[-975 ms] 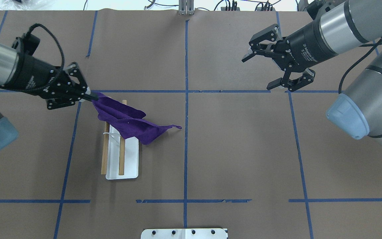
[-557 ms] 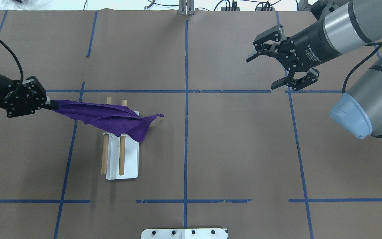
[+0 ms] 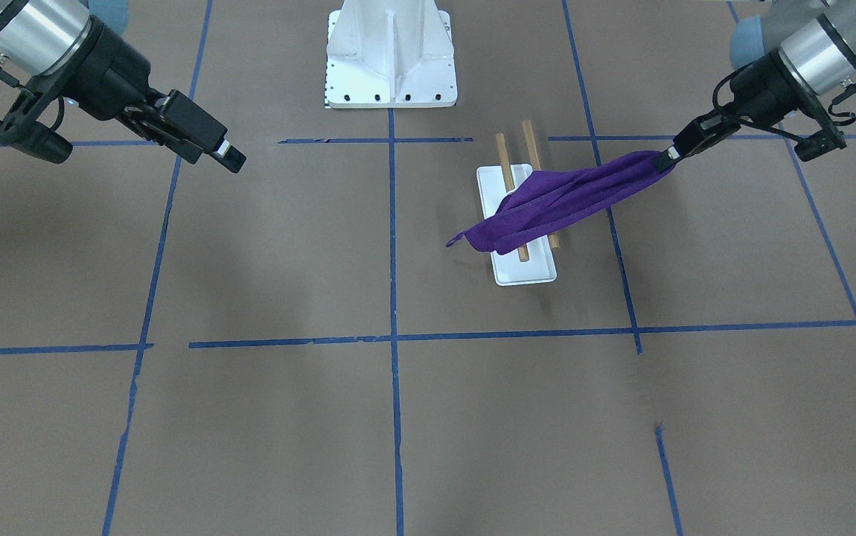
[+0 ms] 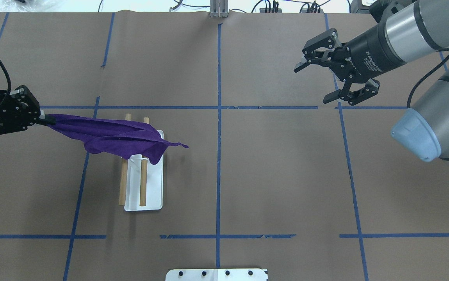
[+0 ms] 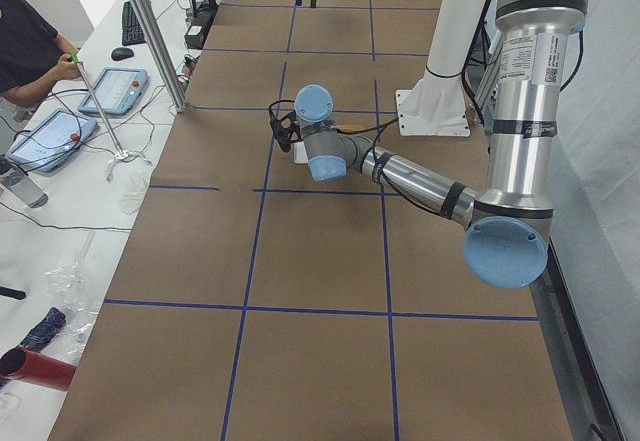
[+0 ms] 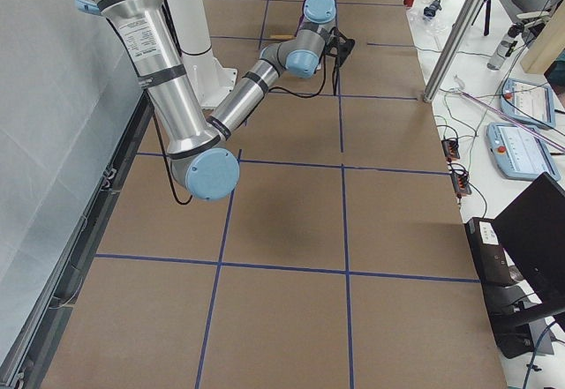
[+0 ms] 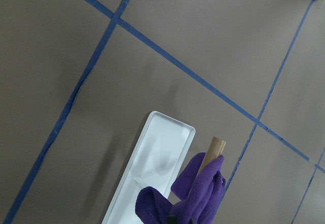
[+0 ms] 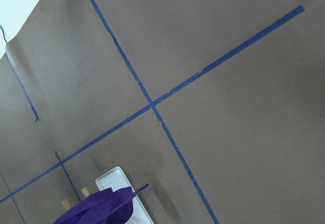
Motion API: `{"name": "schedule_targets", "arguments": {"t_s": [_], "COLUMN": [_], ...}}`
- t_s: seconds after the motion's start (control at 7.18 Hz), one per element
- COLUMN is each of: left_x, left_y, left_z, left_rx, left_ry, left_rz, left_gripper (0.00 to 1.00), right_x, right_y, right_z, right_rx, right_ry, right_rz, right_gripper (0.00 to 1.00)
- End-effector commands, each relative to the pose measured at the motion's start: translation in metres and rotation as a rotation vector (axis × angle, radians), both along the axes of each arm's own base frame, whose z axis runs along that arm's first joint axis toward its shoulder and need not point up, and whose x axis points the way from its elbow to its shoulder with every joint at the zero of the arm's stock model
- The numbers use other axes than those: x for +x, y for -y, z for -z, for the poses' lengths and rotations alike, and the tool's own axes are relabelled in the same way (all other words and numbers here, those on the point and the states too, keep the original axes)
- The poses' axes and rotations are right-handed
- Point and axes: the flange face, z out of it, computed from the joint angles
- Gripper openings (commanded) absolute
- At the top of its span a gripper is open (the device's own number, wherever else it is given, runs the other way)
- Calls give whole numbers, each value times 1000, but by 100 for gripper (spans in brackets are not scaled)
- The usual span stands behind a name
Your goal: Hang towel on rack
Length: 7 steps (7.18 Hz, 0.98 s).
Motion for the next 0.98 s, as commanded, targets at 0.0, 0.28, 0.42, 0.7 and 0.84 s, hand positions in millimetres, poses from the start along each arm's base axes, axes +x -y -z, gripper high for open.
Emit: {"name": "schedule_targets", "arguments": {"t_s": [0.0, 0.28, 0.42, 0.7, 0.84], "left_x": [7, 8, 4, -32, -48], "left_y": [7, 10, 14, 38, 50], "left_z": [-11, -18, -24, -61, -87], "left_rx": [-20, -28, 45, 264, 396], "left_ry": [14, 23, 40, 122, 180], "left_rz": [0, 3, -4, 9, -11], "left_gripper": [100, 100, 100, 100, 100], "right_x": [3, 9, 24, 72, 102], "right_y": [1, 4, 10, 19, 20], "right_z": [-4, -11, -31, -116, -168], "right_rx": [-6, -1, 35, 155, 256], "right_ry": [-5, -13, -45, -169, -241], "right_rz": [-5, -13, -20, -2, 38], "right_gripper": [100, 100, 100, 100, 100]}}
